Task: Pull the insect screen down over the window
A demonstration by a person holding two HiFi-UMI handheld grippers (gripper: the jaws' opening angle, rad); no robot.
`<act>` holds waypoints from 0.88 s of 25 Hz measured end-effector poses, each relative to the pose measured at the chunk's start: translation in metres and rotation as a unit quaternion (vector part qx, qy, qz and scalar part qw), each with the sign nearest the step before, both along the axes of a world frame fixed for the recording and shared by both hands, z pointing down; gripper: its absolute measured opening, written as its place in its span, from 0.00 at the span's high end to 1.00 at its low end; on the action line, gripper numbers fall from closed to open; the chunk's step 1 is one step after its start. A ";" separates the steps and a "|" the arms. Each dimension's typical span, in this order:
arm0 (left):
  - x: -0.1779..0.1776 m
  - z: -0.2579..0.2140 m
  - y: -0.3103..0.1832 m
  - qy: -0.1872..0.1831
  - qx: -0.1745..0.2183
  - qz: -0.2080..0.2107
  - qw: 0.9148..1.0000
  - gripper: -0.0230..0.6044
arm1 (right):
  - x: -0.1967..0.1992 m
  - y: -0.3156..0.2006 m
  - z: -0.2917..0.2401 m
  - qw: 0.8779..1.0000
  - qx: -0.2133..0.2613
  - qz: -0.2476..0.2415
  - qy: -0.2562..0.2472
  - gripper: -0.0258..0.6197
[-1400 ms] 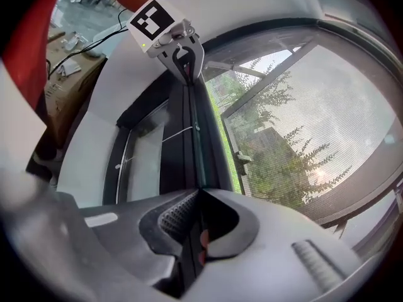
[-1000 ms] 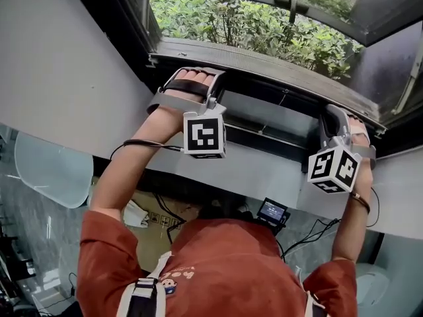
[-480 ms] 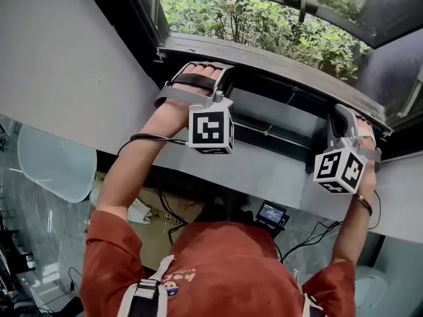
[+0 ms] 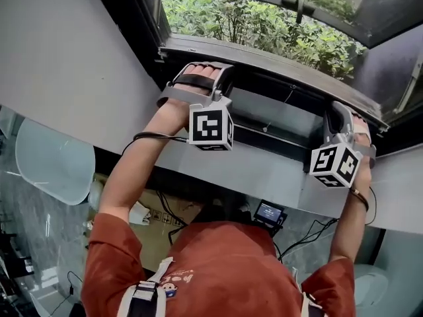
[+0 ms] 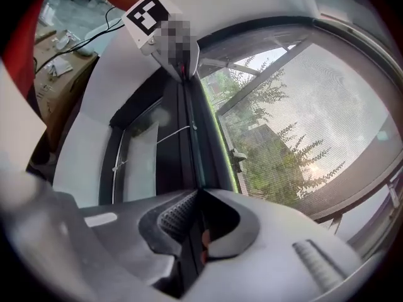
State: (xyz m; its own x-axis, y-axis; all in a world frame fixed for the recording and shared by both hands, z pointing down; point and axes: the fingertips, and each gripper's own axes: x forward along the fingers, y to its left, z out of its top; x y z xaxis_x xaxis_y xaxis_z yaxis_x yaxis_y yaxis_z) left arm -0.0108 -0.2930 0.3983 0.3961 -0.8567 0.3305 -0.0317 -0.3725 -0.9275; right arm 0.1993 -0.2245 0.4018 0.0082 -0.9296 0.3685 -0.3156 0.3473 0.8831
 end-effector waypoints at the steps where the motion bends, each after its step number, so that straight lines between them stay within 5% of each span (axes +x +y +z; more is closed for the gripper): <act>1: -0.001 0.000 0.000 -0.004 0.005 -0.001 1.000 0.93 | 0.000 0.000 0.000 1.000 0.001 -0.002 -0.002 0.91; 17: 0.003 -0.004 -0.008 -0.023 0.012 -0.004 1.000 0.92 | 0.004 -0.009 -0.006 1.000 0.011 -0.001 0.006 0.91; 22: 0.004 -0.007 -0.013 -0.063 -0.009 -0.014 0.998 0.93 | 0.004 -0.010 -0.006 1.000 -0.003 0.003 0.007 0.91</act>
State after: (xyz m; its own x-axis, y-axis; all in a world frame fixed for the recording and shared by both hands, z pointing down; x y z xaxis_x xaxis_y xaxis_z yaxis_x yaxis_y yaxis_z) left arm -0.0065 -0.3056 0.3911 0.3258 -0.8604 0.3919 0.0747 -0.3898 -0.9179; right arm 0.2034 -0.2347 0.3958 0.0182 -0.9270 0.3746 -0.3046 0.3517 0.8852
